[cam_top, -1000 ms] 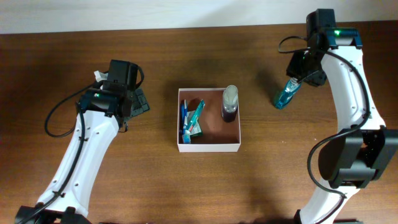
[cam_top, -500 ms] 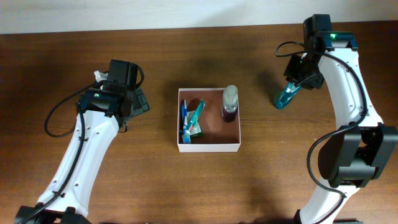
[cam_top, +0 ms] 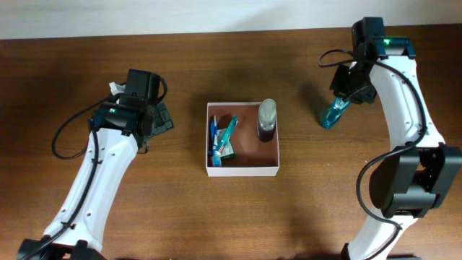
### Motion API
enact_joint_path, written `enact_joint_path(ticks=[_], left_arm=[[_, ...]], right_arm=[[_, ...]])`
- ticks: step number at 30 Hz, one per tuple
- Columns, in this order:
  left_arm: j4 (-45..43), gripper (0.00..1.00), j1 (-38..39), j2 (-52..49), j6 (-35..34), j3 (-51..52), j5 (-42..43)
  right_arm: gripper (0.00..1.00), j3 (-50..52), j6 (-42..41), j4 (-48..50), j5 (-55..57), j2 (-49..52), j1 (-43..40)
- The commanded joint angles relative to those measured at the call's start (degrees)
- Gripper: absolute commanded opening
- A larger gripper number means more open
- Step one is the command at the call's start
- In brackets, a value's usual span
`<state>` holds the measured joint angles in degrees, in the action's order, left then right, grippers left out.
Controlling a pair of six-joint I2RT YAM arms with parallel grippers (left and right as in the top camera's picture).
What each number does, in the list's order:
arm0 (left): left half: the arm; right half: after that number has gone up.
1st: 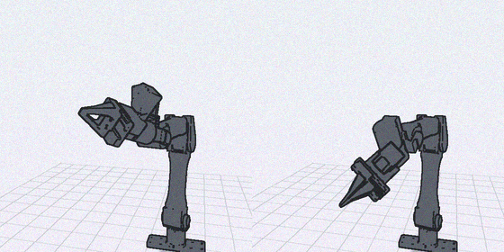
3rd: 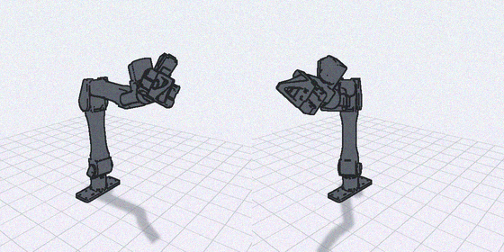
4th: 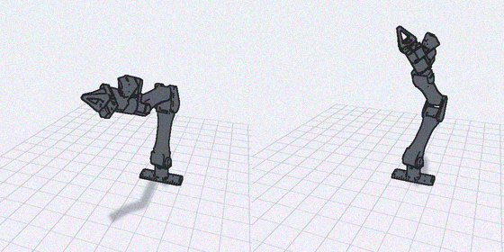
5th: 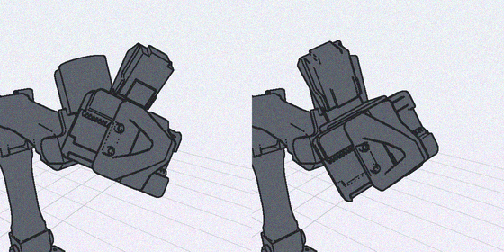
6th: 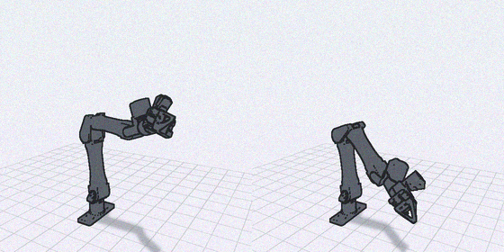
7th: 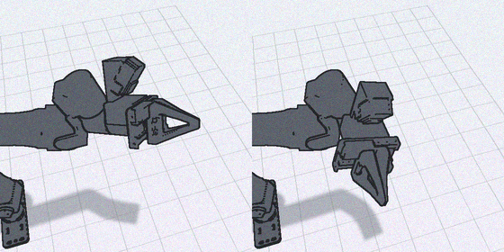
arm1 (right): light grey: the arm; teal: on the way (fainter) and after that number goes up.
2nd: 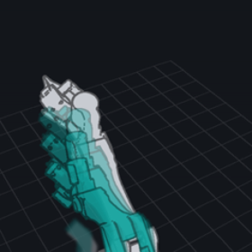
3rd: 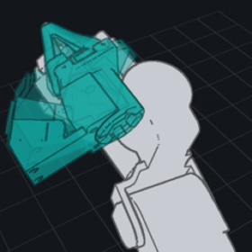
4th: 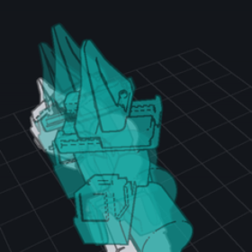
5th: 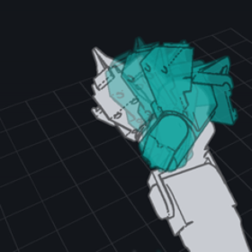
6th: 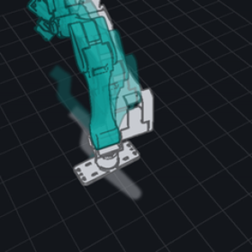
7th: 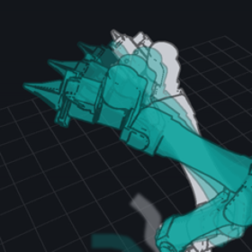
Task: Pack container
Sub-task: 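Lower the right gripper and grasp the Listerine bottle cap, then lift the Listerine bottle and carry it over the pink box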
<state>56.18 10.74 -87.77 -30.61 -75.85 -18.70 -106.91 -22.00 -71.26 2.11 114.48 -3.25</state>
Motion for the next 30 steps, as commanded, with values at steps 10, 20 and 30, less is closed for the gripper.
enact_joint_path(ticks=[10, 20, 30], left_arm=[[0.0, 0.99, -0.15, -0.42, 0.48, -0.04, -0.61], [0.0, 0.99, -0.15, -0.42, 0.48, -0.04, -0.61], [0.0, 1.0, -0.15, -0.42, 0.48, -0.04, -0.61]], right_arm=[[0.22, 0.17, 3.61, -4.37, 1.44, -8.79, -0.15], [0.22, 0.2, 5.75, -11.8, 0.42, -18.27, 2.25], [0.22, 0.2, 5.42, -15.8, -1.03, -27.8, 13.75]])
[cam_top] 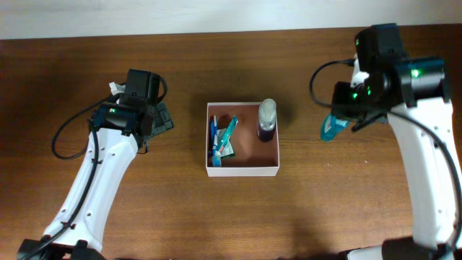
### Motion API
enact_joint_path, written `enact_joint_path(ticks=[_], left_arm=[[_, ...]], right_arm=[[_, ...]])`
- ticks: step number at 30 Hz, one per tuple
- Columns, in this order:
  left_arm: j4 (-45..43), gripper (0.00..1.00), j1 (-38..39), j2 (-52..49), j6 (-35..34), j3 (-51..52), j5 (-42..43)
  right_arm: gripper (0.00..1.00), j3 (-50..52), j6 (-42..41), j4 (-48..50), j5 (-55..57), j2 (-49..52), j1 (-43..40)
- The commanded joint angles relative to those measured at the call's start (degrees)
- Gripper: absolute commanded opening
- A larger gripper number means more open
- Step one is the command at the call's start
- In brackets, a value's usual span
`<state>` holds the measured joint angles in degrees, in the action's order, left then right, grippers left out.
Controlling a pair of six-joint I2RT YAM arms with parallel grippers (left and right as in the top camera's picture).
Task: Pack container
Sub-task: 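Lift the Listerine bottle and carry it over the pink box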
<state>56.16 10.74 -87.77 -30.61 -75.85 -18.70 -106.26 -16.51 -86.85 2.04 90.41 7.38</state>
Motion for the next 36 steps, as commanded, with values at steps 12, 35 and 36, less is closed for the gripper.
enact_joint_path(ticks=[12, 35, 36], left_arm=[[0.02, 0.99, -0.15, -0.42, 0.46, -0.04, -0.61], [0.02, 0.99, -0.15, -0.42, 0.46, -0.04, -0.61], [0.02, 1.0, -0.15, -0.42, 0.46, -0.04, -0.61]], right_arm=[[0.22, -0.07, -3.41, 0.5, -0.52, -1.18, 18.23], [0.22, 14.99, -6.47, 14.34, -0.52, 2.6, 24.11], [0.22, 16.13, -6.25, 15.61, -0.52, 2.6, 24.11]])
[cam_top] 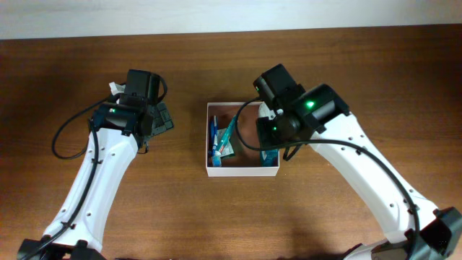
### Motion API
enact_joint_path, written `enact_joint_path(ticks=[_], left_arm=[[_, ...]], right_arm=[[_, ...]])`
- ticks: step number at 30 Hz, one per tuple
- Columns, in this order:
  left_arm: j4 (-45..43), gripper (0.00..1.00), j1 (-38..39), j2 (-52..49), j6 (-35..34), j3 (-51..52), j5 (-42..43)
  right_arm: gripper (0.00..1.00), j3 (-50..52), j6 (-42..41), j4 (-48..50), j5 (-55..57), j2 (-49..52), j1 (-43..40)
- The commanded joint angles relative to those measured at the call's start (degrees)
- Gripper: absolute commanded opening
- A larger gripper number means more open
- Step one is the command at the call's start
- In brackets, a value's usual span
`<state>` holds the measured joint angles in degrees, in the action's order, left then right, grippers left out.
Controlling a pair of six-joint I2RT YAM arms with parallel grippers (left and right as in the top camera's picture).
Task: Pack container
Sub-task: 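Lift the Listerine bottle and carry it over the pink box, then lower the Listerine bottle into the box's right side and open the right gripper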
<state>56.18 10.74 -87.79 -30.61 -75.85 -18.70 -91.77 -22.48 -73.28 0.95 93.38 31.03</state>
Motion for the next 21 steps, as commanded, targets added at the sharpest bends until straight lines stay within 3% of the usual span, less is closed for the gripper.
enact_joint_path(ticks=[1, 12, 21], left_arm=[[0.0, 1.0, -0.15, -0.39, 0.48, -0.04, -0.61], [0.0, 0.99, -0.15, -0.39, 0.48, -0.04, -0.61], [0.0, 1.0, -0.15, -0.39, 0.46, -0.04, -0.61]], right_arm=[[0.22, 2.29, -0.28, 2.8, 0.66, -0.37, 0.46], [0.23, 4.57, 8.52, 5.25, 1.18, -0.09, 0.46], [0.22, 4.9, 8.74, 6.27, 1.42, 0.02, 0.46]])
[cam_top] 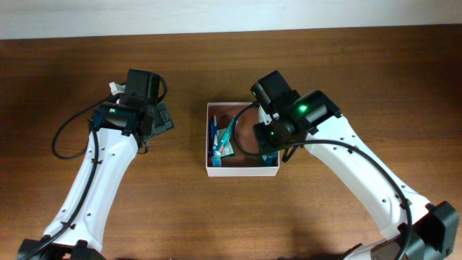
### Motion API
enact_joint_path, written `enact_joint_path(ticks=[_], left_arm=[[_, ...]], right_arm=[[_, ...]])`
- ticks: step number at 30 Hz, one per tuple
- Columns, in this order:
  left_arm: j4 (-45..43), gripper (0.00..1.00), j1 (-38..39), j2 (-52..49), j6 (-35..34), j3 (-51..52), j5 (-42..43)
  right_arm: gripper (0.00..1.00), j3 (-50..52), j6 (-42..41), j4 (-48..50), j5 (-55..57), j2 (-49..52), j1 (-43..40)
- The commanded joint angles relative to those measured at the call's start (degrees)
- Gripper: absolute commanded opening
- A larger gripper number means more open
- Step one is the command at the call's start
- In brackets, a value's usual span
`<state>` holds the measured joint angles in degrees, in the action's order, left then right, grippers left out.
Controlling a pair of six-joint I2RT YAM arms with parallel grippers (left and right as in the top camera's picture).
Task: Pack container
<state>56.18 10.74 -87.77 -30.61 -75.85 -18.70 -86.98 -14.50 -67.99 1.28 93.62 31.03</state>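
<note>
The white box (206, 144) sits mid-table. A blue toothbrush (214, 133) and a teal-and-white tube (228, 137) lie along its left side. My right arm (296, 119) hangs over the box's right half and hides the fingers and whatever stands there. A teal packet (269, 157) pokes out from under the wrist at the box's front right corner, held in the right gripper. My left gripper (164, 118) rests on the table left of the box, with nothing seen in it.
Bare brown wood surrounds the box. The table's far edge meets a pale wall along the top of the view. The left arm's black cable loops out to the left, and the right arm's cable curls over the box.
My right arm has shifted slightly left and toward the front over the box's right half, the teal packet still under it. The left arm has stayed put.
My right gripper was at the teal packet lying on the table far right of the box. Then it held the packet lifted, closer to the box. Then it was over the box's right side, covering the bottle there, and now sits a little further in.
</note>
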Motion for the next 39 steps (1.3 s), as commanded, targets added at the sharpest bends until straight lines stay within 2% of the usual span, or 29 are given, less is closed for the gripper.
enact_joint_path(ticks=[1, 19, 20, 21, 22, 24, 28, 31, 39], left_arm=[[0.0, 0.99, -0.15, -0.42, 0.46, -0.04, -0.61], [0.0, 0.99, -0.15, -0.42, 0.46, -0.04, -0.61], [0.0, 0.99, -0.15, -0.42, 0.46, -0.04, -0.61], [0.0, 0.99, -0.15, -0.42, 0.48, -0.04, -0.61], [0.0, 0.99, -0.15, -0.42, 0.48, -0.04, -0.61], [0.0, 1.0, -0.15, -0.42, 0.48, -0.04, -0.61], [0.0, 0.99, -0.15, -0.42, 0.48, -0.04, -0.61], [0.0, 0.99, -0.15, -0.42, 0.48, -0.04, -0.61], [0.0, 0.99, -0.15, -0.42, 0.46, -0.04, -0.61]], right_arm=[[0.23, 0.35, 0.76, 1.25, 1.09, -0.22, 0.46], [0.24, 2.67, 0.74, 2.84, 1.07, 2.49, 0.42], [0.41, 2.67, 0.74, 2.75, 1.07, 2.49, 0.42], [0.49, 2.67, 0.74, 2.62, 1.07, 2.49, 0.42], [0.53, 2.67, 0.74, 2.45, 1.07, 2.49, 0.42], [0.57, 2.67, 0.72, 2.27, 1.05, 2.49, 0.42], [0.55, 2.64, 0.55, 2.21, 0.57, 1.36, 0.42], [0.55, 2.36, 0.55, 2.1, 0.57, -2.43, 0.42], [0.59, 1.31, 0.57, -0.81, 0.61, -22.67, 0.42]])
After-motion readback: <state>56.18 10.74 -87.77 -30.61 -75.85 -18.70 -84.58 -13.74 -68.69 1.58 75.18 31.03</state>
